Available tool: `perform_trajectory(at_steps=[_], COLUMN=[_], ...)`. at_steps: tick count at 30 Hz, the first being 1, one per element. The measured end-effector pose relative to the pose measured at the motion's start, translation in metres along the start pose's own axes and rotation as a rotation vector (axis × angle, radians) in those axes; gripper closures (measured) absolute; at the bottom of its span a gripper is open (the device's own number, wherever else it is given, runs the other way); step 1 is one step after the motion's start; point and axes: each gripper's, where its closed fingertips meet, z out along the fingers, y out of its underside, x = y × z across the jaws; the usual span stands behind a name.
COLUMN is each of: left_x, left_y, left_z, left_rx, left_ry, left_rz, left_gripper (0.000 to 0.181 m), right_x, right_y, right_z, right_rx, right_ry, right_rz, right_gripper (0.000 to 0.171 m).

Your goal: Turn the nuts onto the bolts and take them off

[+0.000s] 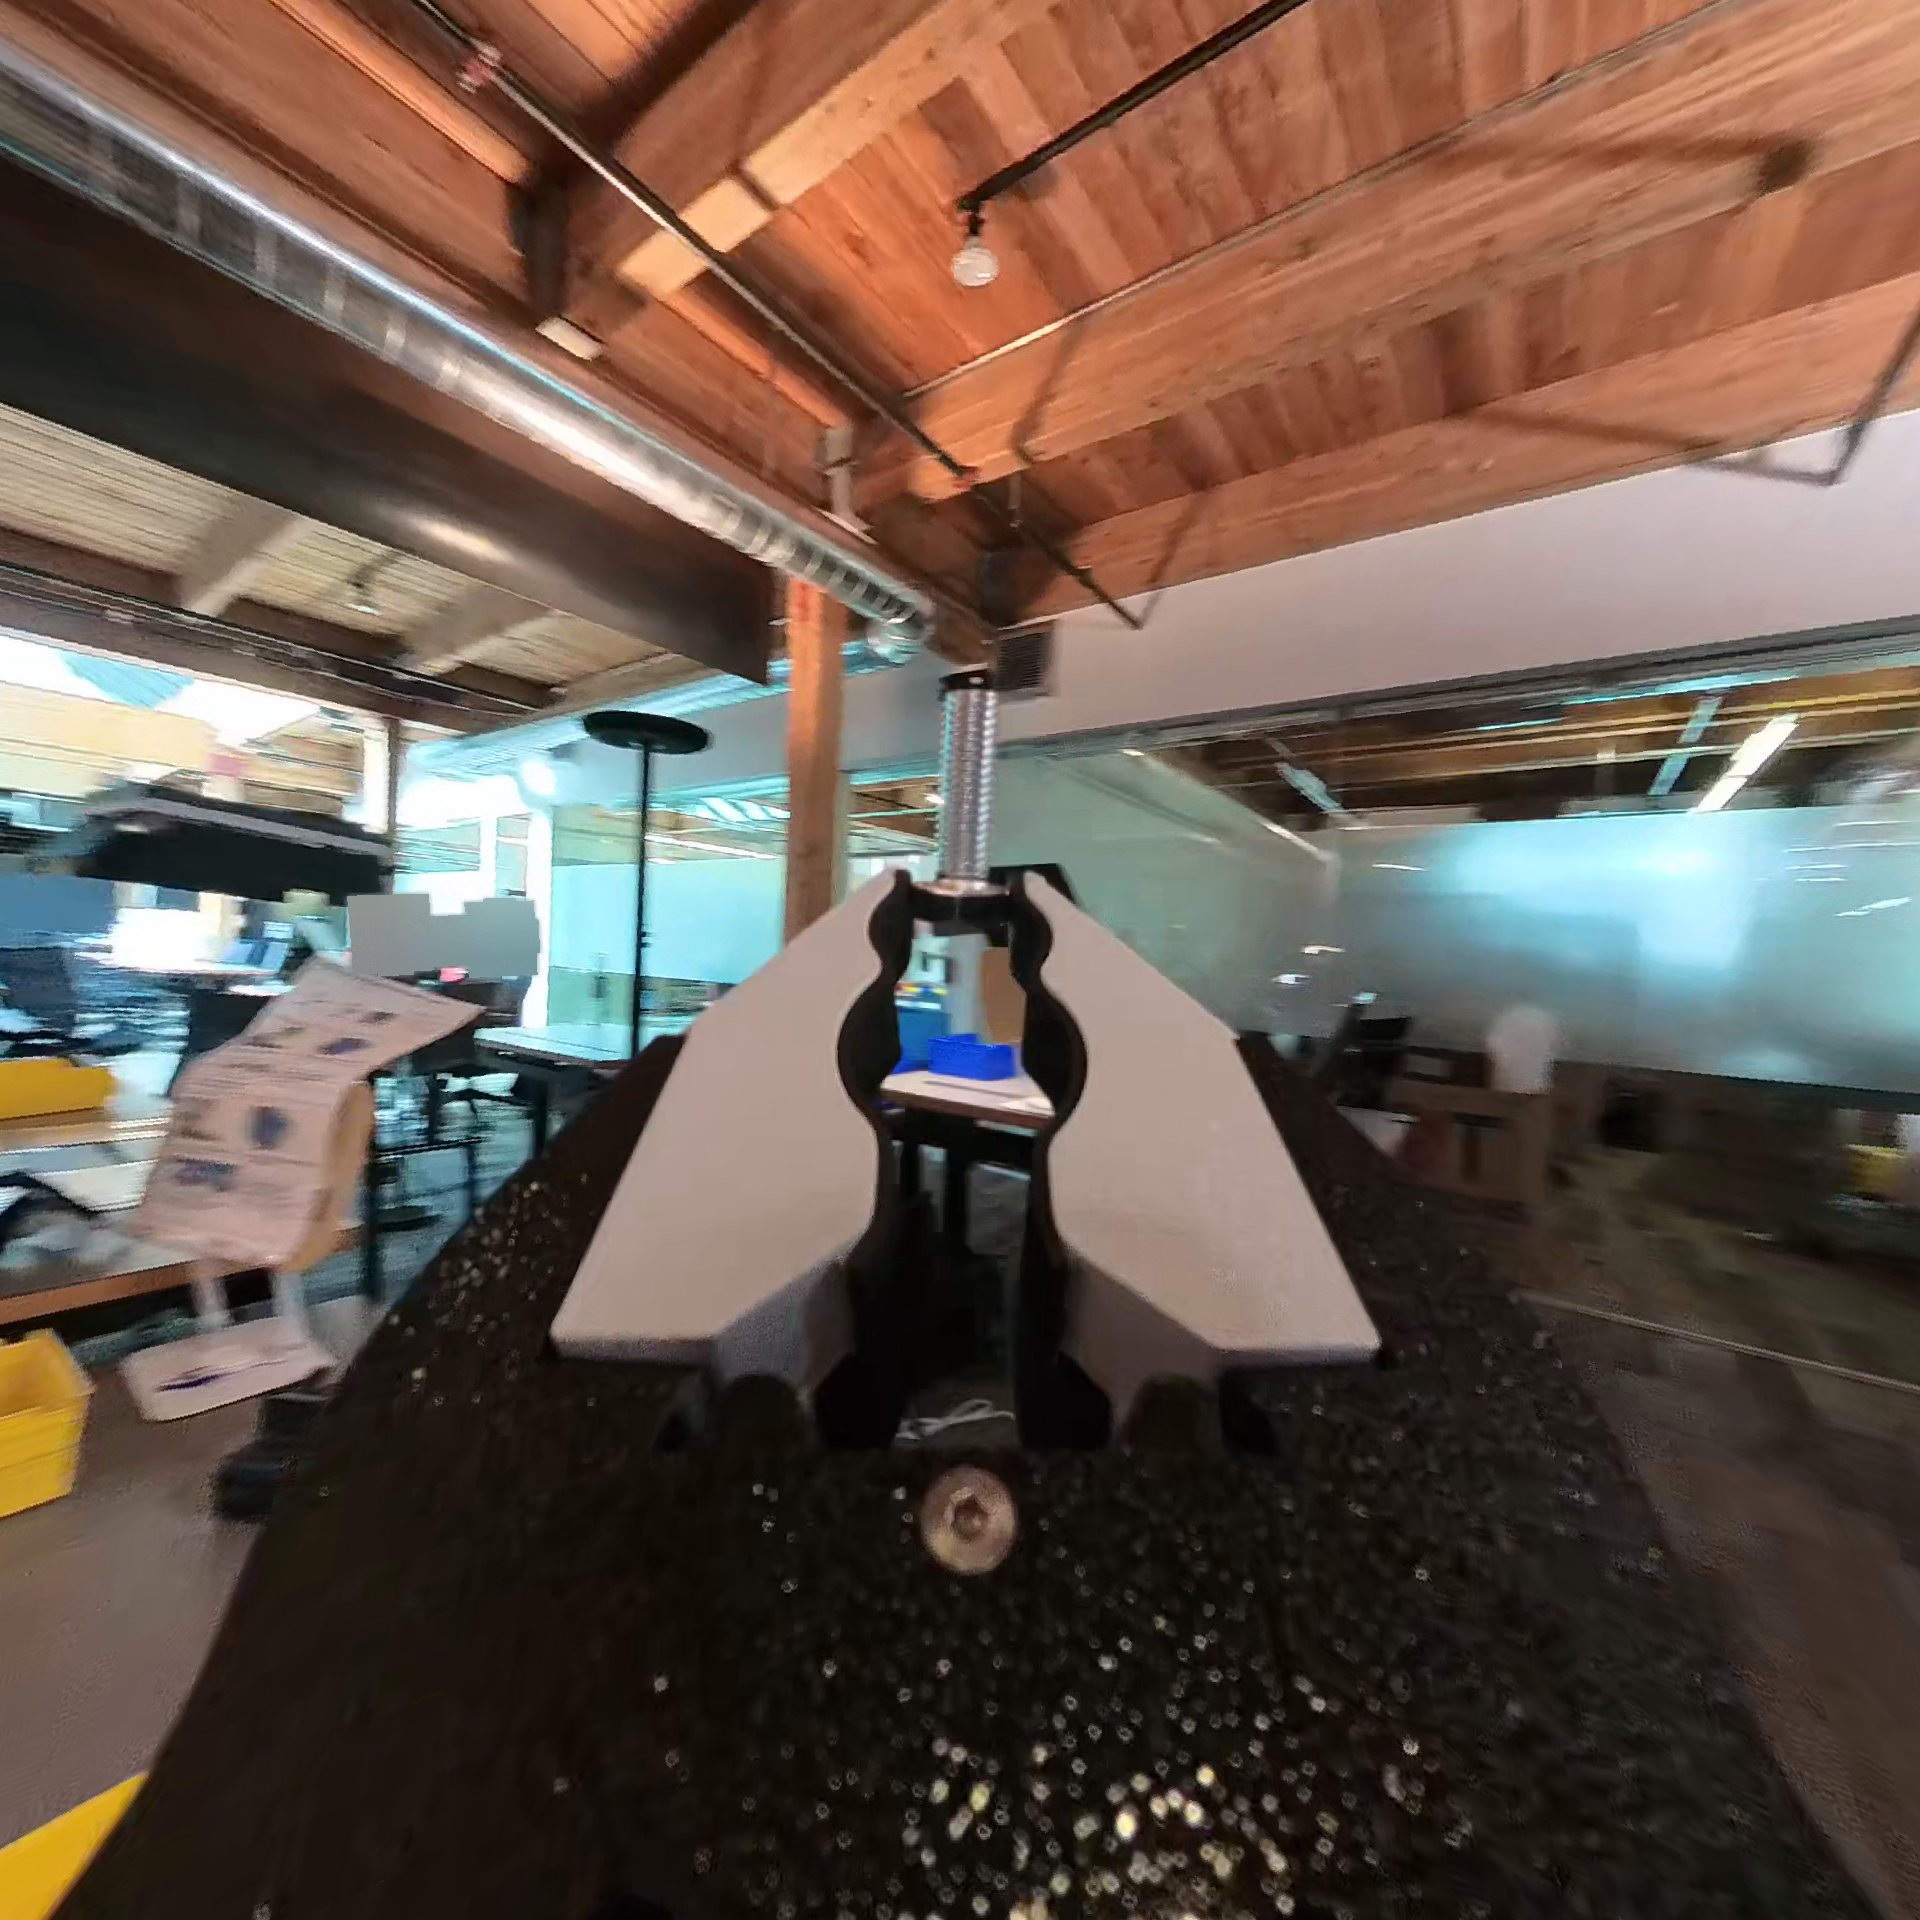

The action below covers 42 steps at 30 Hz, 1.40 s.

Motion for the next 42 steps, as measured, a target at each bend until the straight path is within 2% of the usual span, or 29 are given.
perform_trajectory(at_steps=[3,6,10,15,20,23,25,28,31,33,39,42], left_x=[-0.011,-0.022,-0.023,-0.017,-0.012,-0.008,-0.014,-0.032,-0.052,-0.066,-0.094,-0.098], left_y=[0.023,0.064,0.114,0.161,0.225,0.283,0.321,0.372,0.420,0.439,0.486,0.498], left_z=[0.009,0.038,0.107,0.190,0.245,0.269,0.280,0.291,0.296,0.288,0.238,0.212], left_rx=[0.018,0.025,0.021,0.009,-0.014,-0.084,-0.123,-0.148,-0.187,-0.194,-0.206,-0.159], left_ry=[-0.105,-0.217,-0.270,-0.277,-0.280,-0.298,-0.374,-0.522,-0.596,-0.644,-0.720,-0.757], left_rz=[0.072,0.112,0.083,0.102,0.128,0.139,0.197,0.258,0.335,0.381,0.455,0.464], left_gripper=[0.165,0.165,0.165,0.165,0.165,0.165,0.165,0.165,0.165,0.165,0.166,0.165], right_x=[0.007,0.010,0.013,-0.005,-0.082,-0.167,-0.235,-0.341,-0.428,-0.475,-0.577,-0.601], right_y=[-0.092,-0.174,-0.274,-0.411,-0.569,-0.655,-0.694,-0.719,-0.705,-0.683,-0.615,-0.583], right_z=[0.043,0.073,0.106,0.170,0.265,0.332,0.376,0.446,0.533,0.604,0.819,0.904], right_rx=[0.013,0.015,-0.005,0.010,0.021,0.001,-0.030,-0.070,-0.120,-0.123,-0.153,-0.121], right_ry=[-0.010,-0.005,0.014,-0.001,-0.134,-0.280,-0.404,-0.604,-0.734,-0.772,-0.822,-0.807], right_rz=[-0.069,-0.074,-0.146,-0.248,-0.477,-0.724,-0.914,-1.184,-1.372,-1.447,-1.352,-1.475], right_gripper=[0.106,0.107,0.111,0.115,0.141,0.146,0.151,0.156,0.158,0.154,0.132,0.127])
